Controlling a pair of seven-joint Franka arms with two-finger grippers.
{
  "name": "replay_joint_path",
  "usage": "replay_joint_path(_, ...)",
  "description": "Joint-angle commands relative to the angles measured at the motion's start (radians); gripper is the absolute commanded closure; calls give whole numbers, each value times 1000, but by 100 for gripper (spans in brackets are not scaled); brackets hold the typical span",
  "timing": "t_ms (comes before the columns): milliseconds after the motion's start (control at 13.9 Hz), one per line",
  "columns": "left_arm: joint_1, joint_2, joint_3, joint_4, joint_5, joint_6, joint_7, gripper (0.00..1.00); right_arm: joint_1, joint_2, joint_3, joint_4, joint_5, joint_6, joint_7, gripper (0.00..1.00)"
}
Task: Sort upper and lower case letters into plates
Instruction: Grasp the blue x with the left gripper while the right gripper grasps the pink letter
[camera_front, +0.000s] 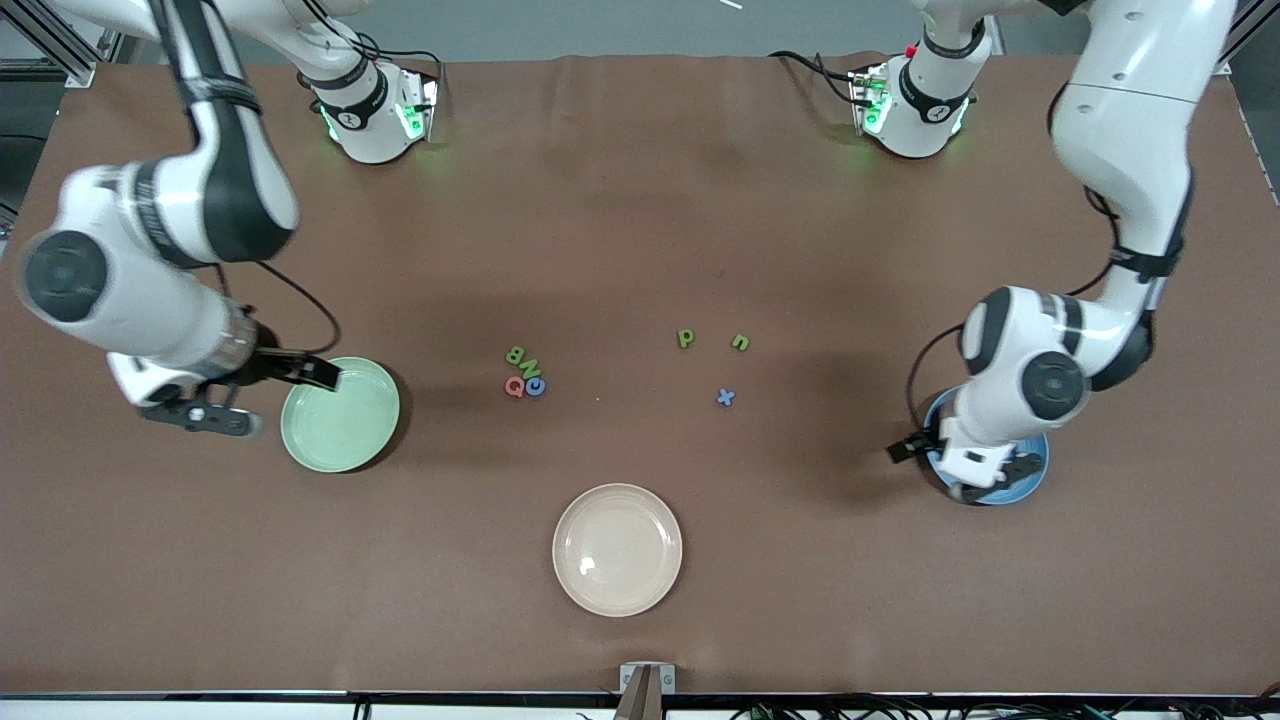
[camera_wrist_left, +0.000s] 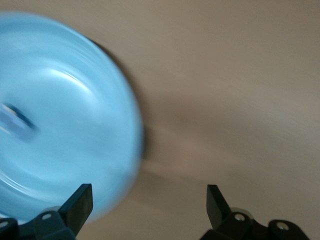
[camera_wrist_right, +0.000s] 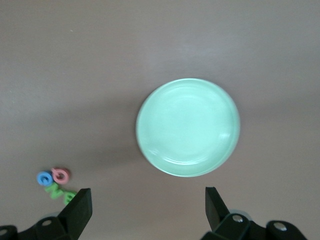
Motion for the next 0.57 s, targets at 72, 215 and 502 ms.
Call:
replay_joint_path(72,-147,41,7,62,12,-18,-260,2,96,9,-9,-140,11,169,200,0)
replay_joint_path(215,-216,87,7,111,11,-17,-413,4,141,47,-9,-183,12,253,272,0)
replay_joint_path(502,-321,147,7,165,14,-10,-676,12,219,144,-9,-205,29,387,386,1)
